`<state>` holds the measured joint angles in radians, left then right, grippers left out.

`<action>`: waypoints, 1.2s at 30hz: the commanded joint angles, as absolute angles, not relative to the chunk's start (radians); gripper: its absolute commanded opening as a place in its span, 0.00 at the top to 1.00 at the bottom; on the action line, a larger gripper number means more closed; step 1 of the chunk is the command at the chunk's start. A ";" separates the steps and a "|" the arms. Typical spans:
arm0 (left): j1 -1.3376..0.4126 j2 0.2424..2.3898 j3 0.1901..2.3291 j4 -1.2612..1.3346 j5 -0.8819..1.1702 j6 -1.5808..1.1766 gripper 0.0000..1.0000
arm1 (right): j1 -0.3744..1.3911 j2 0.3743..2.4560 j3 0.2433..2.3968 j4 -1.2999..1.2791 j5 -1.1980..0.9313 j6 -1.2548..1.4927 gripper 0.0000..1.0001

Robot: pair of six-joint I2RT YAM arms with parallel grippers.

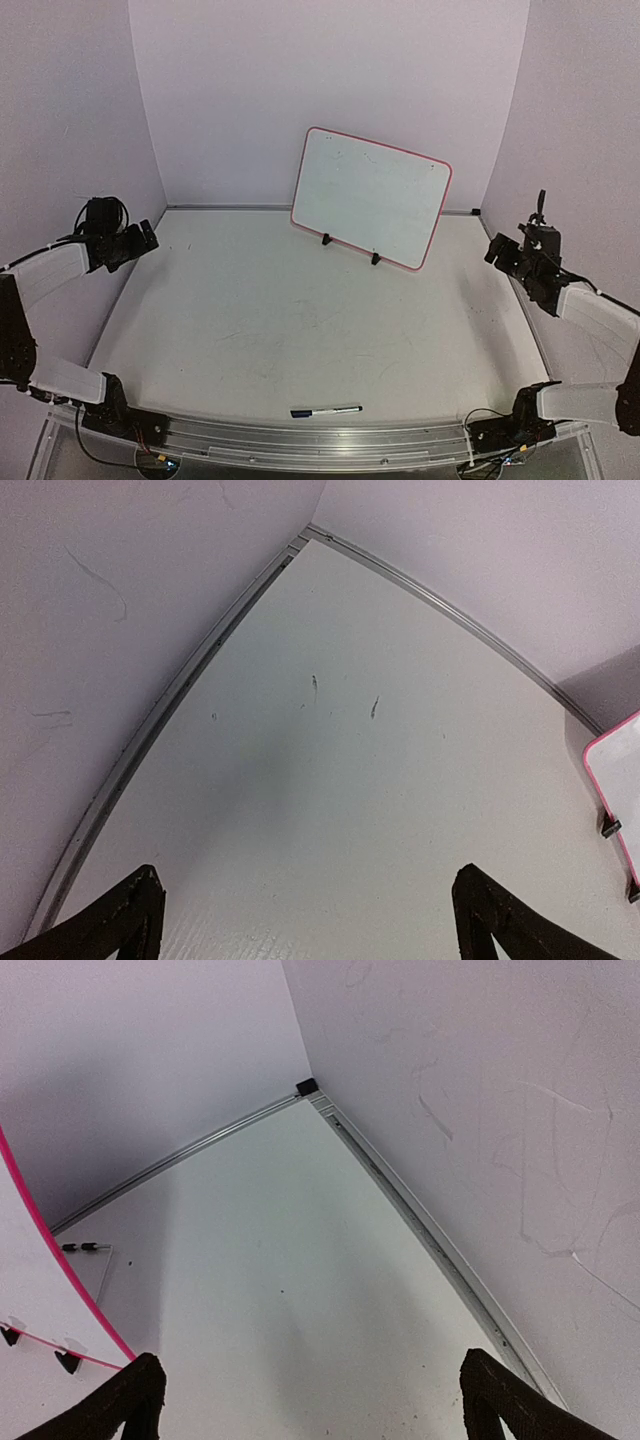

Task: Write a sentence on the whiteboard
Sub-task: Pick up the whiteboard stand from the corner of the board.

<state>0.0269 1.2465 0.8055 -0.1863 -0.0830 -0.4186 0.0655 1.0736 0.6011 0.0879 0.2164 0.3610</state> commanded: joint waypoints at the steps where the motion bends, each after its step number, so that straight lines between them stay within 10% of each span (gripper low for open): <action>1: 0.028 1.233 1.013 -0.457 -0.090 -0.455 0.00 | 0.065 1.055 0.708 -0.020 0.059 0.353 0.02; 18: 0.028 1.257 1.098 -0.510 0.065 -0.115 0.01 | 0.638 1.502 1.037 -0.224 0.371 0.631 0.08; 36: 0.028 1.229 1.073 -0.503 0.092 -0.094 0.01 | 0.675 2.161 1.597 -0.342 0.439 0.712 0.28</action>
<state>0.0269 1.2635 1.0836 -0.5386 0.0782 -0.1036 0.6785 2.0860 1.4794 -0.2716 0.3688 0.6882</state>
